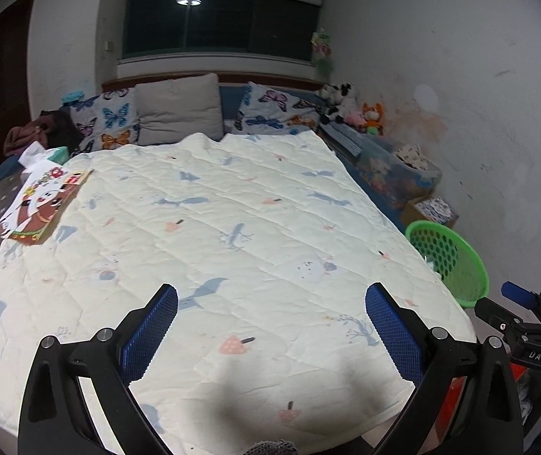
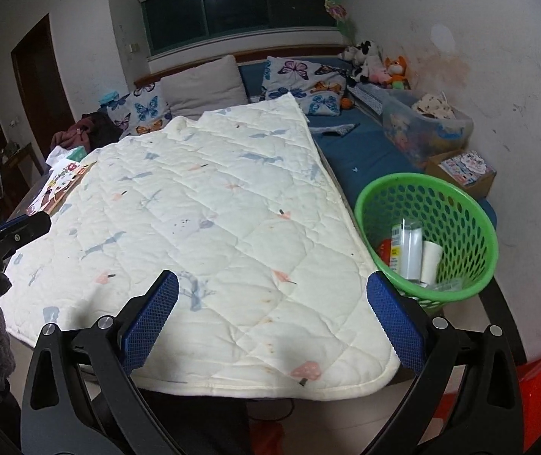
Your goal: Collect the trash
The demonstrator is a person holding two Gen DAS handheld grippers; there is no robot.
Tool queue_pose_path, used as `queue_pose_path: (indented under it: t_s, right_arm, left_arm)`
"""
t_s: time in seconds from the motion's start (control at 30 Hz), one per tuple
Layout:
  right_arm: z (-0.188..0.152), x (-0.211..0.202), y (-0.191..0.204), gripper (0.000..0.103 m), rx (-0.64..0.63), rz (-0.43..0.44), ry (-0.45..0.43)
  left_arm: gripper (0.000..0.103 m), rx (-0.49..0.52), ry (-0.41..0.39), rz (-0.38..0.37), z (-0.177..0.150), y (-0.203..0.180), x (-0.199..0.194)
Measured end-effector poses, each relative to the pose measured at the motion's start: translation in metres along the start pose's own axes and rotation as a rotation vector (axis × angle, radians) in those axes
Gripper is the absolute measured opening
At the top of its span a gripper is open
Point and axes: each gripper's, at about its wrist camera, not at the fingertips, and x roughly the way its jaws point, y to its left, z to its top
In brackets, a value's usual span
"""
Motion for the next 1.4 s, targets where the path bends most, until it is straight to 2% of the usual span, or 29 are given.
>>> queue_pose_path:
  t_s: [0.13,0.5,1.4]
  right_arm:
    - [-0.001,-0.002,0.006,0.099,-0.017,-0.005,-0.011]
    - [-0.003,-0.005,0.011,0.099,-0.036,-0.013,-0.033]
    - [-0.003,-0.009,0.007,0.099,-0.023,-0.007,-0.045]
  left_arm:
    - [0.096,0.003,-0.030,0.032,-0.004,0.004,-0.010]
    - [0.096,0.022,-0.050,0.076,-0.010,0.003,-0.021]
    - [0.096,0.070,-0.091,0.116,-0.013,-0.012,-0.026]
